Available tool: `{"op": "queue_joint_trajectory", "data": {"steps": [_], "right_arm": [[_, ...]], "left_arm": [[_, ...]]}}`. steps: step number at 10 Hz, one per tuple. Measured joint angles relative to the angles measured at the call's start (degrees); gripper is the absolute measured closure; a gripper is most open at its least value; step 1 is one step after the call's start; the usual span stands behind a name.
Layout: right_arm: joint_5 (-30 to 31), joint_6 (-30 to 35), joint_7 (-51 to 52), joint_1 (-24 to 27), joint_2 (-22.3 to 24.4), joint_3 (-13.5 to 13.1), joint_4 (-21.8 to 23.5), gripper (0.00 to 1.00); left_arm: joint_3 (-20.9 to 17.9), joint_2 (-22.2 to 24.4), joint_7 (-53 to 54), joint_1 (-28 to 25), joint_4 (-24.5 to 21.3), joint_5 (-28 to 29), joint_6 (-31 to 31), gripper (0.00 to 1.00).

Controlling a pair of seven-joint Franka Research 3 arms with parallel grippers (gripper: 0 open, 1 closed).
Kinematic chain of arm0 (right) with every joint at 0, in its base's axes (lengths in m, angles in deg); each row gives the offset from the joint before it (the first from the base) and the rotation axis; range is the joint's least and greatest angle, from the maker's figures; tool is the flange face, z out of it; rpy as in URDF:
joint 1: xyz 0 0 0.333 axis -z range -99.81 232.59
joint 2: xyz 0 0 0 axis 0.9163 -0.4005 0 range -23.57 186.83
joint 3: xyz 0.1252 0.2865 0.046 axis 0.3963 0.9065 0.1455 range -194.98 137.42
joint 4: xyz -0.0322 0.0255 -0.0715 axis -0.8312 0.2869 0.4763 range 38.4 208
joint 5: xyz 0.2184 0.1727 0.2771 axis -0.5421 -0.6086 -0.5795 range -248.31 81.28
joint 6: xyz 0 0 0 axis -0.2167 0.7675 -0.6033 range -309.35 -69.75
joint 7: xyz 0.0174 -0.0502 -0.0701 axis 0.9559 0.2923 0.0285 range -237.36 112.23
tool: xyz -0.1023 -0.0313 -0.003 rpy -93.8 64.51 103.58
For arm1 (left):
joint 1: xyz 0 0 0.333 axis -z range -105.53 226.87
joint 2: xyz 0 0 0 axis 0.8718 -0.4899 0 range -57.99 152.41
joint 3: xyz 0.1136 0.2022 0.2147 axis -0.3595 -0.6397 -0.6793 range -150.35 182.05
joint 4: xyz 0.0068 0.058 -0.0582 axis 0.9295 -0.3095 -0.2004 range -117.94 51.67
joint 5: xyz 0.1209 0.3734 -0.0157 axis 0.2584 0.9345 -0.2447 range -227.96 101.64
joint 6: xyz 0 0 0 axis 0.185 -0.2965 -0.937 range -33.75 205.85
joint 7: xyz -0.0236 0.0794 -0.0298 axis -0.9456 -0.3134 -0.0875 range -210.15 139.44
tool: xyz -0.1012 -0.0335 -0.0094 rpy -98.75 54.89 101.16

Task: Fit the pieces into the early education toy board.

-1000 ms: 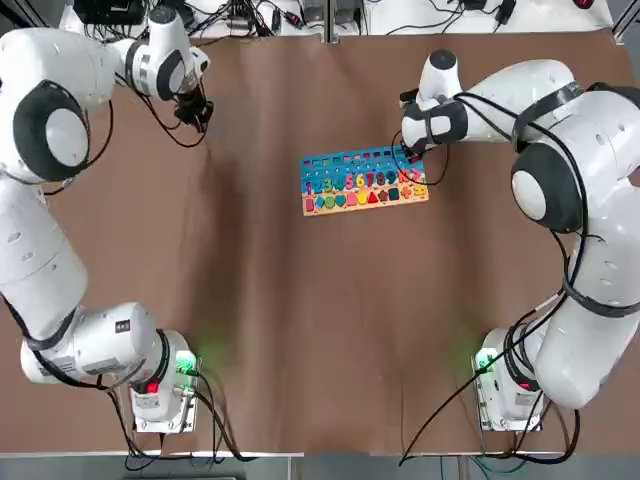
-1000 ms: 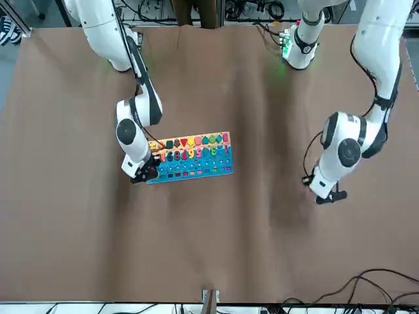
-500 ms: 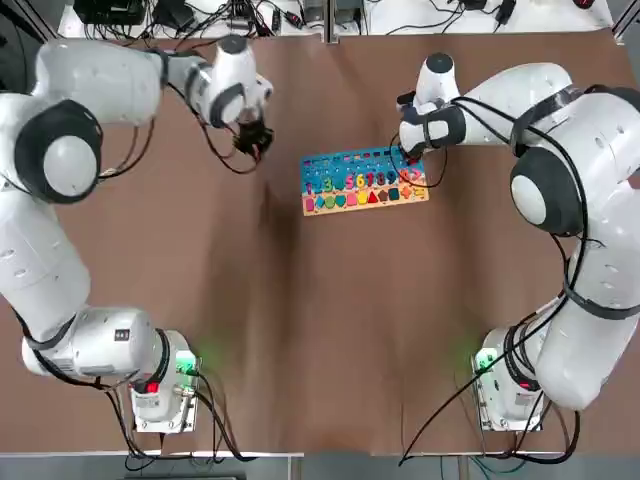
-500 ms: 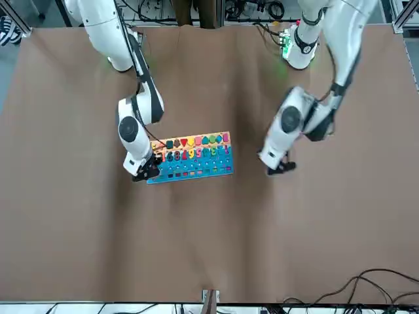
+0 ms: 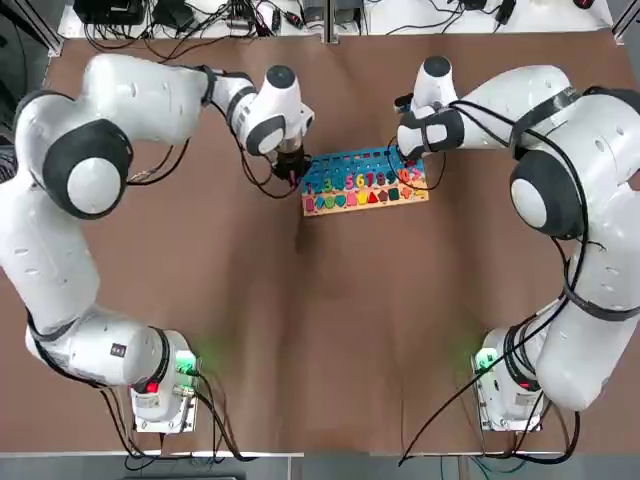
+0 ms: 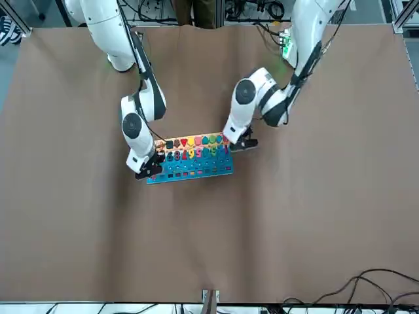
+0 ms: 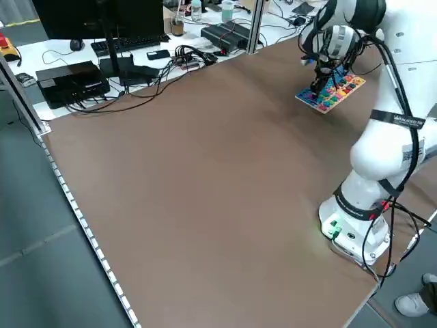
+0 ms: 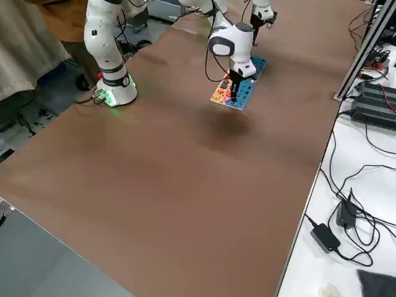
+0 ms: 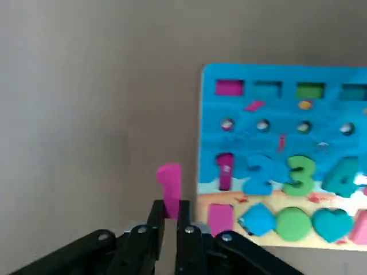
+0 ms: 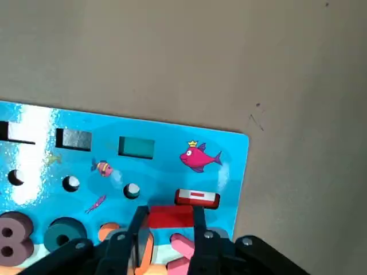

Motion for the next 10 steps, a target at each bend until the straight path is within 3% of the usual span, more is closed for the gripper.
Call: {"op": "queue_joint_trajectory", "data": {"steps": [5, 10], "right_arm": [[-0.1, 0.0, -0.2, 0.9, 0.0, 0.0, 0.0, 0.65], [-0.1, -0.4, -0.2, 1.7, 0.0, 0.0, 0.1, 0.65]], "left_arm": [[-0.1, -6.5, 0.1, 1.2, 6.5, 0.0, 0.0, 0.87], [-0.3, -8.0, 0.1, 2.8, 7.1, 0.4, 0.0, 0.87]]}}
